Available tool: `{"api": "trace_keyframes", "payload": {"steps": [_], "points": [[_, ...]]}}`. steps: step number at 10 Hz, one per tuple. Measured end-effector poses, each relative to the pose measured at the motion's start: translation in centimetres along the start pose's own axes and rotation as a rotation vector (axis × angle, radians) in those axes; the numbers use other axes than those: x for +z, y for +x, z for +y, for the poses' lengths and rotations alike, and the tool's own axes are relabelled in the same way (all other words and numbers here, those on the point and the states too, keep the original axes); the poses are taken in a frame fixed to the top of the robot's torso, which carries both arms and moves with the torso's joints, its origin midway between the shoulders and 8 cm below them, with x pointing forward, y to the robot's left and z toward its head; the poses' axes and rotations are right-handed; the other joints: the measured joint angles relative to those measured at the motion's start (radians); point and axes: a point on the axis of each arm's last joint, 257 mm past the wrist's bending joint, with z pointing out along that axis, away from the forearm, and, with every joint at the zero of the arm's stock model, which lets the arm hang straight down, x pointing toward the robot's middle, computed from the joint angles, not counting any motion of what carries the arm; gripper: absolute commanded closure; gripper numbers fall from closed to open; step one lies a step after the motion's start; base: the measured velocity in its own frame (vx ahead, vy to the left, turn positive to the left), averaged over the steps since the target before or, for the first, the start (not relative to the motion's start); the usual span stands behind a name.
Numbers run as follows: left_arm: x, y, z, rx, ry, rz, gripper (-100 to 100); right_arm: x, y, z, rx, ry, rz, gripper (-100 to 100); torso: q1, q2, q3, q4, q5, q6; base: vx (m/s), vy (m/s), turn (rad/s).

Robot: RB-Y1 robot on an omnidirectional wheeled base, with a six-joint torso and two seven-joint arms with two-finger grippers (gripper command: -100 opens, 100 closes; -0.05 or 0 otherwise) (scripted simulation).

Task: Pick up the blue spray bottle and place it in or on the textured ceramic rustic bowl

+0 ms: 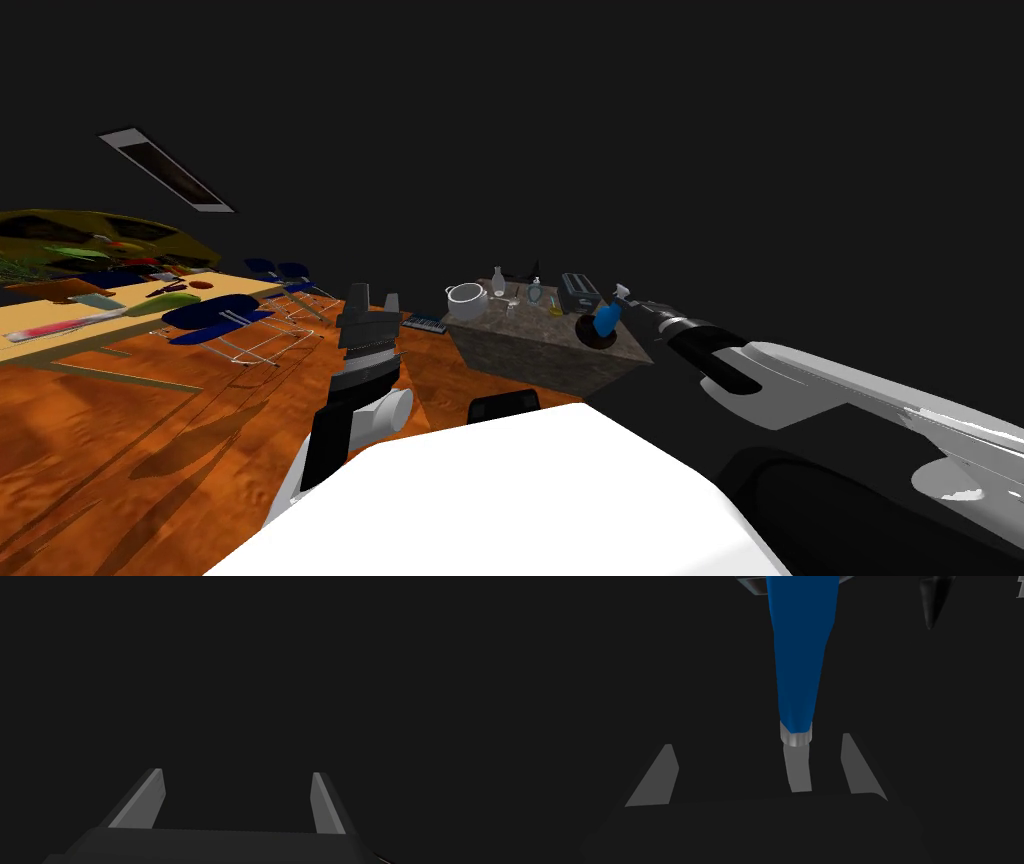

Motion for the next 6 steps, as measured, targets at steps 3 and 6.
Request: {"api": "trace_keyframes", "payload": {"steps": [3, 6], "points": [[0.0, 0.0, 0.0, 0.0, 0.0, 0.0, 0, -1.0, -0.9, 2.5, -0.005, -0.034, 0.001, -100, 0.0, 0.0, 0.0, 0.0, 0.0, 0.0, 0.05, -0.059, -0.123], [0.0, 0.0, 0.0, 0.0, 0.0, 0.0, 0, -2.0, -1.4, 5.2, -0.009, -0.069, 0.006, -100, 0.0, 0.0, 0.0, 0.0, 0.0, 0.0, 0.034, -0.036, -0.053]]}}
